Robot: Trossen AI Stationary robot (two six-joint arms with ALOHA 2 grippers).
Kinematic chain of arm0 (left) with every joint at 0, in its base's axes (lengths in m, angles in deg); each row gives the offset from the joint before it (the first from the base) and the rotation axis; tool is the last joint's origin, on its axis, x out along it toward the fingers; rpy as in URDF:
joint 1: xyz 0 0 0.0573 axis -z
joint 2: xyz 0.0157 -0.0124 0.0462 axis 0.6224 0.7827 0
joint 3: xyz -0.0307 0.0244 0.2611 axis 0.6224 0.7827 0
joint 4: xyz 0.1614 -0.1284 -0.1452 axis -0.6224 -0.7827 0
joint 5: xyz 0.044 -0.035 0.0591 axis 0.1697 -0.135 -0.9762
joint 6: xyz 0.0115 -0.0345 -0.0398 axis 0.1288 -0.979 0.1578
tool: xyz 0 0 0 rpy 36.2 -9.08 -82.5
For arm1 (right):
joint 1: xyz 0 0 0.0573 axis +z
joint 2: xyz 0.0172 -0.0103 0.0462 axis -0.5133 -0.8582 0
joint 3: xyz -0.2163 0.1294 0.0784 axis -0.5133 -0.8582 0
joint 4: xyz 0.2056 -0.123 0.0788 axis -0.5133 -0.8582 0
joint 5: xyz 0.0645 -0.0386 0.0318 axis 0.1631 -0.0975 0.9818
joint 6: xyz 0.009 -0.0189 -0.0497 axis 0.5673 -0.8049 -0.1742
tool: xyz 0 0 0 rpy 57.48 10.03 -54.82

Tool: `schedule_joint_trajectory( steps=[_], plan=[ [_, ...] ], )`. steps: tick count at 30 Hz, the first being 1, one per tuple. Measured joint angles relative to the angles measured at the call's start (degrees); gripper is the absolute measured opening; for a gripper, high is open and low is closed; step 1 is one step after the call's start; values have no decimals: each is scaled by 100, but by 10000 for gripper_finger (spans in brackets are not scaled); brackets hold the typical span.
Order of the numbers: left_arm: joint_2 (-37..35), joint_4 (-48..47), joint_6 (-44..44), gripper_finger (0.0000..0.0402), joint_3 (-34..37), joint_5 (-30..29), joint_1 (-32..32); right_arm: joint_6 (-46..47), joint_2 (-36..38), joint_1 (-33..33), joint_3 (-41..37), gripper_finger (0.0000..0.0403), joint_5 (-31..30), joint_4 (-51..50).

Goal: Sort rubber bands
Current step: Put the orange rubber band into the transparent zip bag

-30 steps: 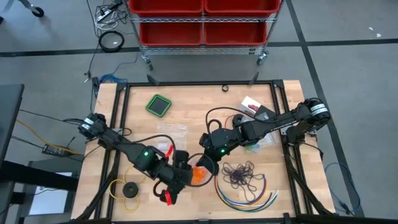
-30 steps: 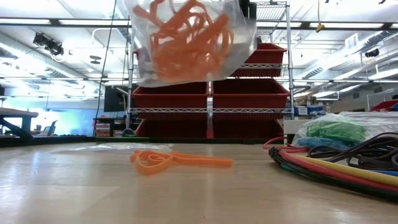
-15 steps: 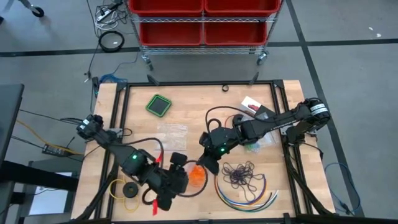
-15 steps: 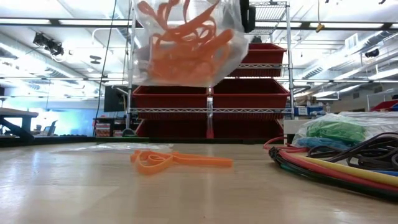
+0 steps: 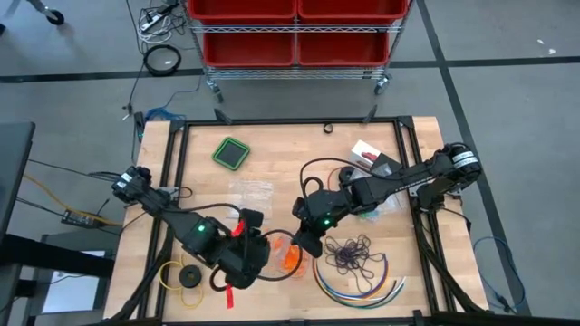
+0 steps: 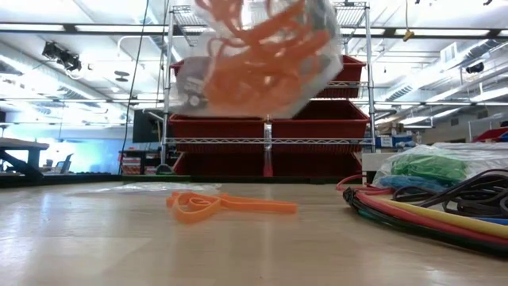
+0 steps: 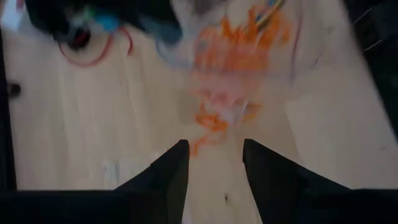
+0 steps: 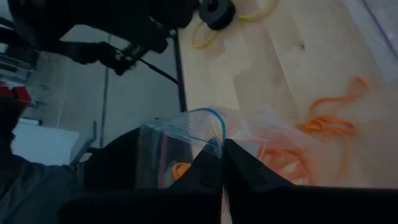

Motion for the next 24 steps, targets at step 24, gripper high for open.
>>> schedule_joint_trajectory(
  steps=[24],
  plan=[
    [-355,5428,391,162,5343,691,-417,-53,2,82,0,4,-647,-213]
  ],
)
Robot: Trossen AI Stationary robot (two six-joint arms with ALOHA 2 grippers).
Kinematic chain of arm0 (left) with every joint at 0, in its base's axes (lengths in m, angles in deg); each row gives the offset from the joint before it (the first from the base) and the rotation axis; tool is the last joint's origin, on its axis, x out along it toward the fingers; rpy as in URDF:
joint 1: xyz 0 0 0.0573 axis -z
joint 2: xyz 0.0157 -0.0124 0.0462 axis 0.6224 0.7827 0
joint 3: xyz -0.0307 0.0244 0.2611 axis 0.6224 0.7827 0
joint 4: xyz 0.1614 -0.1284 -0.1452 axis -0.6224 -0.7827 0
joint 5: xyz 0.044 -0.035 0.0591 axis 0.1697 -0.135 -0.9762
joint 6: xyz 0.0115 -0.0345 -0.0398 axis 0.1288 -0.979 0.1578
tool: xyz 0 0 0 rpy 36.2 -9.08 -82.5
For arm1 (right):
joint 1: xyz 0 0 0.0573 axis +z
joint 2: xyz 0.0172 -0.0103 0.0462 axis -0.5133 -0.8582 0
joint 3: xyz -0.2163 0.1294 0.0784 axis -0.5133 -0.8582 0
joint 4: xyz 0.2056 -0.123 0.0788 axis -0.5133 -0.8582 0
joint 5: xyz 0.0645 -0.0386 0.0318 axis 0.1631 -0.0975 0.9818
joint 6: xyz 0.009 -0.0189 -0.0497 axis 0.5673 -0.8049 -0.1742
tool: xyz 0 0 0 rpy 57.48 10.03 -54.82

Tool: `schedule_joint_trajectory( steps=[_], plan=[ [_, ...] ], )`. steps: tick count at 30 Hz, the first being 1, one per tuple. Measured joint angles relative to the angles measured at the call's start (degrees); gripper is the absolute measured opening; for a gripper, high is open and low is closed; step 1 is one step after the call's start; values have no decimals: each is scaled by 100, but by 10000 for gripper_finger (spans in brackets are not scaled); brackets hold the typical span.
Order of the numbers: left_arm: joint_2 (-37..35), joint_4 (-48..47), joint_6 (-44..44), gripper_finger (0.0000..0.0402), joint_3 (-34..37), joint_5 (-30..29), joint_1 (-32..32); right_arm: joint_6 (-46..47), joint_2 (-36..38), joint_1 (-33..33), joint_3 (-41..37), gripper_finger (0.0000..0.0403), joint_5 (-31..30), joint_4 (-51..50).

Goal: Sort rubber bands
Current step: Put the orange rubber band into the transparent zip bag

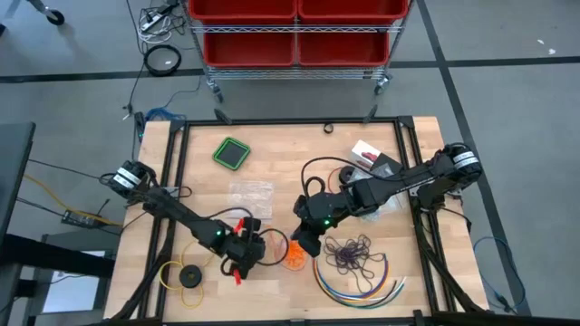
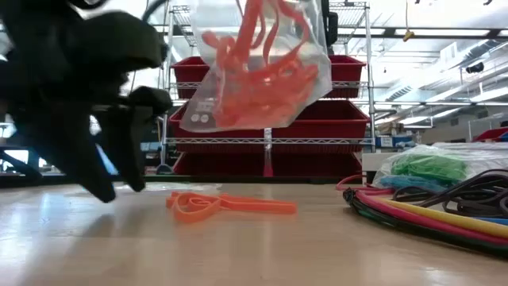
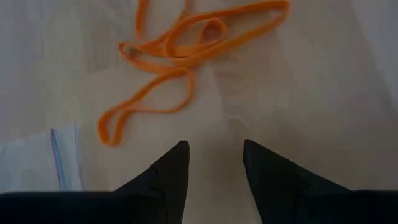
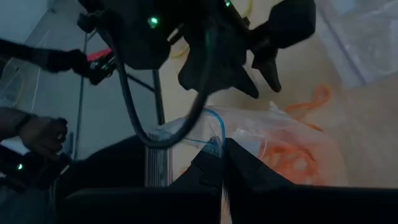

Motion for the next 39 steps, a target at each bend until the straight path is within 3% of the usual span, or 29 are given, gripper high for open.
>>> schedule_joint_trajectory(
  steps=[8,14,20,28,34,39],
  plan=[
    [-56,180,1058,163,52,638,-824,202,0,184,0,4,-314,-44],
    [-624,443,1689,163,294,1106,-1430,489,0,487,0,4,-617,-380],
    [-894,943,2000,163,945,2427,-2091,708,0,662,0,4,-972,-515],
    [-835,1962,2438,163,1375,2689,-2436,964,0,679,0,4,-1162,-509],
    [-464,2262,2433,163,1370,3290,-2567,970,0,675,0,4,-1219,-474],
    [-54,2644,2378,163,1364,3021,-2553,956,0,675,0,4,-1317,-452]
  ],
)
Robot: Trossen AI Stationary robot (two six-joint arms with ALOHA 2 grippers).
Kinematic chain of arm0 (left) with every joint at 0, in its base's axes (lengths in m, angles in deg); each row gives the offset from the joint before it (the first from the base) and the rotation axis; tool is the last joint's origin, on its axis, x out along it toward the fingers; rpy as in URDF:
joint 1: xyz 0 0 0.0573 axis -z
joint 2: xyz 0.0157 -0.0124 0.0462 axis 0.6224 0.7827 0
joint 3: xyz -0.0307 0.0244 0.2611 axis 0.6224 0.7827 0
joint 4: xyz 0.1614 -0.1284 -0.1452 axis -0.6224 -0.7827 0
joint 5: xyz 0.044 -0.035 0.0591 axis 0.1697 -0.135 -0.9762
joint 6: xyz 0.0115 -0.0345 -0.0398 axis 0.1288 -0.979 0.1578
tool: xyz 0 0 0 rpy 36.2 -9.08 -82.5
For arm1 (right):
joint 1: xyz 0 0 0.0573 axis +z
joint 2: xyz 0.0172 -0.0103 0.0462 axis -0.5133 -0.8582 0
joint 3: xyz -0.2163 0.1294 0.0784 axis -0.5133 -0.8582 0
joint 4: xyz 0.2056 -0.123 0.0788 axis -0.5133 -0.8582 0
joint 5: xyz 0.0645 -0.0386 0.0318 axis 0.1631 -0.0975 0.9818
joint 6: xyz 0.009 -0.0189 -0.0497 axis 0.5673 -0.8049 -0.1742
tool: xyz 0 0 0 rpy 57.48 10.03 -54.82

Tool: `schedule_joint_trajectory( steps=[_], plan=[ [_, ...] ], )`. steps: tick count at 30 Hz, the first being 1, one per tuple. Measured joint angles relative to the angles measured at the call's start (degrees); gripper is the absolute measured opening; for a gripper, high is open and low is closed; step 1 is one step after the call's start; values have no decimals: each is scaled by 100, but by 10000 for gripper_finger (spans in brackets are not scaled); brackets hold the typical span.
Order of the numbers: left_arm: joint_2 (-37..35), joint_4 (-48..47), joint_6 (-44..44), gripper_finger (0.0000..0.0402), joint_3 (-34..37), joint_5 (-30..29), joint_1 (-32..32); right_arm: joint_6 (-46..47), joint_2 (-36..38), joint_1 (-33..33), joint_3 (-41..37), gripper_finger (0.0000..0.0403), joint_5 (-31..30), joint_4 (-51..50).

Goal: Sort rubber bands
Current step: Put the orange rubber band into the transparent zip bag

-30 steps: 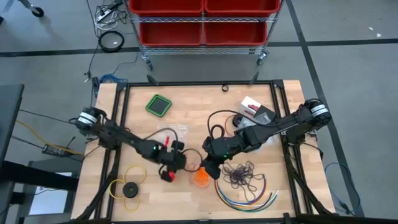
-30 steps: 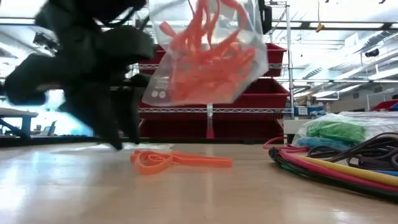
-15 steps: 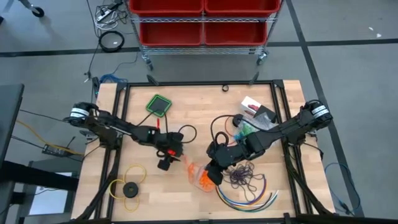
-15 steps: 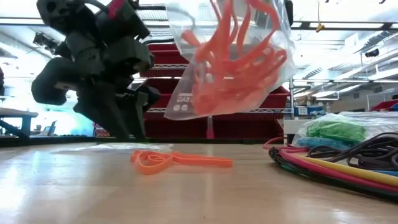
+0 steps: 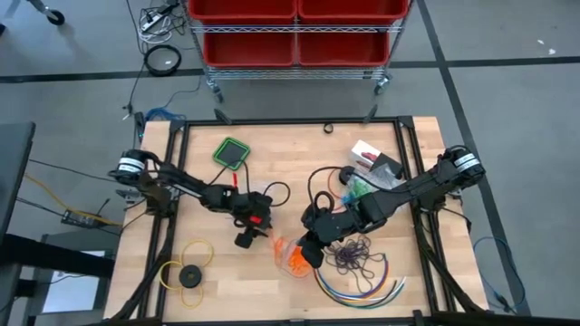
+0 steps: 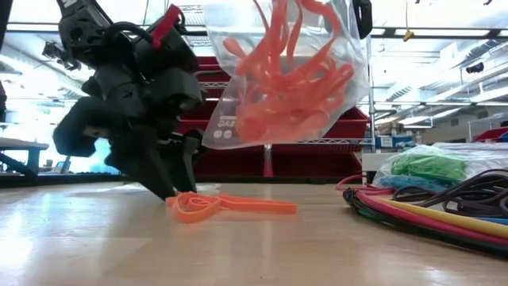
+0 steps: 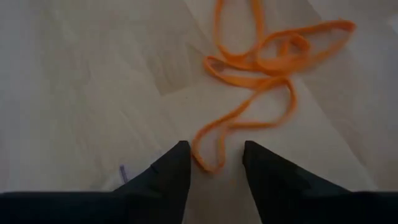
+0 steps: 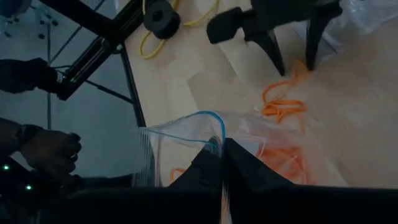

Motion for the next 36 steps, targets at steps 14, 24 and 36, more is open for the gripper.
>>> schedule_joint_trajectory(
  steps=[14,24,36],
  plan=[
    [-92,-426,-231,6,-59,-422,312,-194,0,9,0,4,40,33],
    [-1637,-1661,-659,2,-788,-1011,1443,-251,-2,-132,0,4,514,79],
    [-1548,-2115,141,1,-2983,-2789,2719,-182,-2,-667,0,4,1309,413]
  ],
)
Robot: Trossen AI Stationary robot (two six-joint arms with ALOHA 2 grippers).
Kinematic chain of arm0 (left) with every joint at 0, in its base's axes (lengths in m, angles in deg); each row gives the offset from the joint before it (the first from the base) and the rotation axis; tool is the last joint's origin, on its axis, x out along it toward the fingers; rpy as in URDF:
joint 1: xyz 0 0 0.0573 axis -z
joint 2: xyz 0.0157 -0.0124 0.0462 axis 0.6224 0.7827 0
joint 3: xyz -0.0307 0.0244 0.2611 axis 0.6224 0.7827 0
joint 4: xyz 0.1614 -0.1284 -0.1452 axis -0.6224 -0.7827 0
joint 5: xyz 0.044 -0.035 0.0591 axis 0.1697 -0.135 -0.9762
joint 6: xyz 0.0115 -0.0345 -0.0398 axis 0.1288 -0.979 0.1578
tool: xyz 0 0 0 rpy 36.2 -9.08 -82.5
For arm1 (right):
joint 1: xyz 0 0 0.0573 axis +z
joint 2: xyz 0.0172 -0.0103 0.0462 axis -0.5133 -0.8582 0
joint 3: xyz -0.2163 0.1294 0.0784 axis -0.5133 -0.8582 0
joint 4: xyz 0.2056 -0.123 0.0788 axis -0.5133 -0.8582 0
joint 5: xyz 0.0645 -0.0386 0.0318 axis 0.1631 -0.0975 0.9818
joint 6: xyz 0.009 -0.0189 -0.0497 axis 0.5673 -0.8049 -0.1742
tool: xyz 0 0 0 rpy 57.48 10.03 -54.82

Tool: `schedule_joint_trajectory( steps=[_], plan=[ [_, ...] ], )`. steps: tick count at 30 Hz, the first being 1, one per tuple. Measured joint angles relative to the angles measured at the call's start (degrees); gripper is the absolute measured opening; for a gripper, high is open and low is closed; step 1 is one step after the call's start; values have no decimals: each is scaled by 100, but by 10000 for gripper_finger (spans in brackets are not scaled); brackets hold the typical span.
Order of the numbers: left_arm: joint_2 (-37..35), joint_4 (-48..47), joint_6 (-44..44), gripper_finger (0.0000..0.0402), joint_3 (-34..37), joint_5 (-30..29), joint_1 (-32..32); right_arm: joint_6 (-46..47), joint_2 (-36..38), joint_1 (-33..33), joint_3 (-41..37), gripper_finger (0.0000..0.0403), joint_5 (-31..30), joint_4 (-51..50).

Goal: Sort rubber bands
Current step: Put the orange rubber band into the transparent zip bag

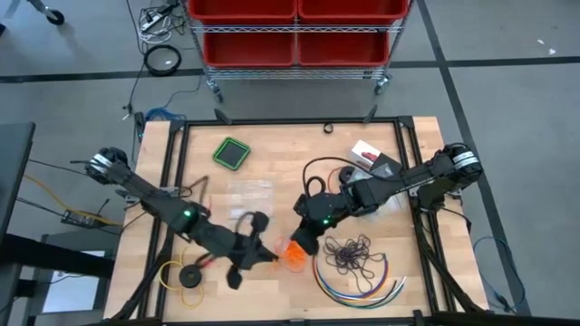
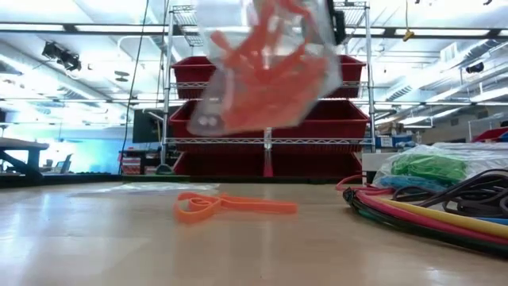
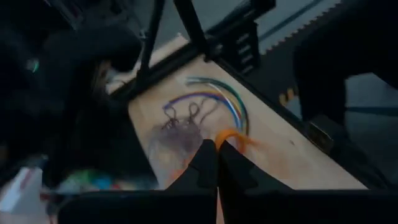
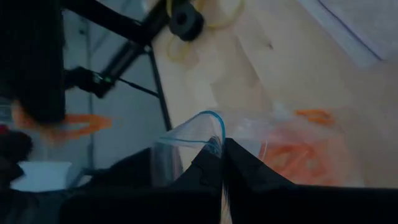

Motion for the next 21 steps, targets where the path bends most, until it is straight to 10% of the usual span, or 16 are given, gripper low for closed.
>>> schedule_joint_trajectory(
  steps=[21],
  plan=[
    [1694,-2186,827,35,-1858,-1969,-44,-62,1,-54,11,4,300,877]
  ],
)
